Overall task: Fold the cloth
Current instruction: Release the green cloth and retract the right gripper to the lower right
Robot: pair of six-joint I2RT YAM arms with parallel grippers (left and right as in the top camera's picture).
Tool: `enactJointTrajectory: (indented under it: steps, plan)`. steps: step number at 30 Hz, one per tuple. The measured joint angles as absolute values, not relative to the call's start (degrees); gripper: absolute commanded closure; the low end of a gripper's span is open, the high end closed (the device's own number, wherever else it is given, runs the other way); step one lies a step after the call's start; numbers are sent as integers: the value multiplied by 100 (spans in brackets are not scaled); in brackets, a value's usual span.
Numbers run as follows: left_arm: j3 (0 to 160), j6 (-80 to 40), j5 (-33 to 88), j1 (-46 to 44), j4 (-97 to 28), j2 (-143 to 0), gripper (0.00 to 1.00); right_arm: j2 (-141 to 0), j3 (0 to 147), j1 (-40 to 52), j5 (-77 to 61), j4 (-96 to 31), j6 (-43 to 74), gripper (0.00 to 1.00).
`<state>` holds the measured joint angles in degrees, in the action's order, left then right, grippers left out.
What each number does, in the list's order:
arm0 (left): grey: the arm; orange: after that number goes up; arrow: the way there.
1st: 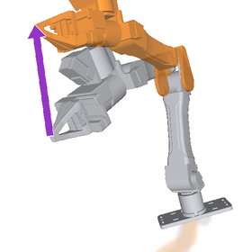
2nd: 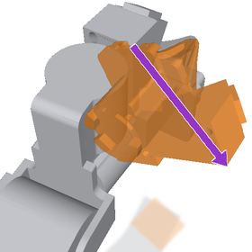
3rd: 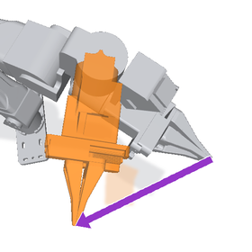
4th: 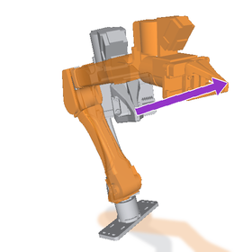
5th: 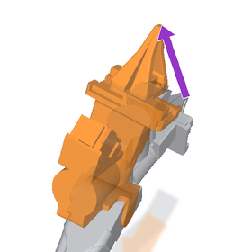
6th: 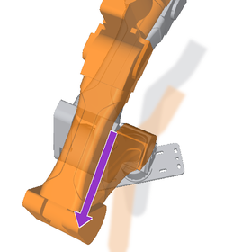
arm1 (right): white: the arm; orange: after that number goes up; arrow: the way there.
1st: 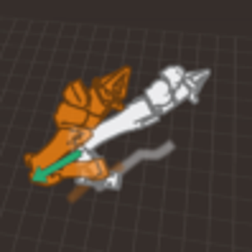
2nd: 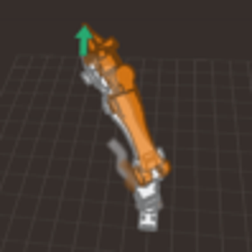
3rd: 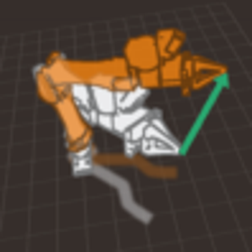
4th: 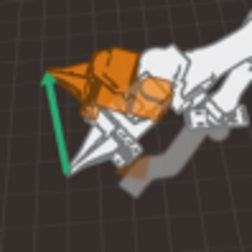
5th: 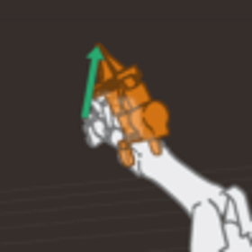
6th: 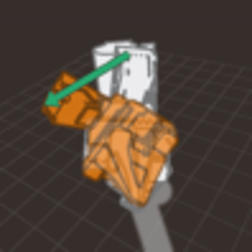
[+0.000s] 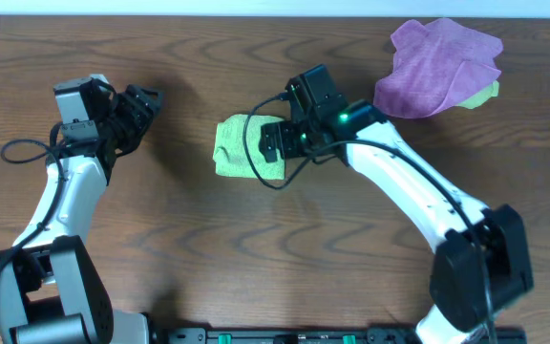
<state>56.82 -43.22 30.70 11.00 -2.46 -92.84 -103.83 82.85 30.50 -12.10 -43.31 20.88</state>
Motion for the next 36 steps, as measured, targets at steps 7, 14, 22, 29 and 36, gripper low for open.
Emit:
enactJointTrajectory:
  steps: [7,14,22,29,36]
  plan:
    - [5680,-4254,3190,1105,-617,-9135,21,-9784,8145,3050,-631,-5249,1918,1]
    - [5680,-4005,3269,1109,-1347,-8849,20,-8173,6646,2882,-290,-5192,1984,1]
    - [5680,-3892,3607,1044,-1540,-8818,20,-6117,4814,2628,1,-4724,2596,1]
    - [5680,-3889,3743,676,-1660,-8818,16,-5240,4215,2519,217,-4687,3048,1]
    - [5680,-3872,3745,495,-2047,-8818,5,-5168,4213,2519,421,-4665,3155,1]
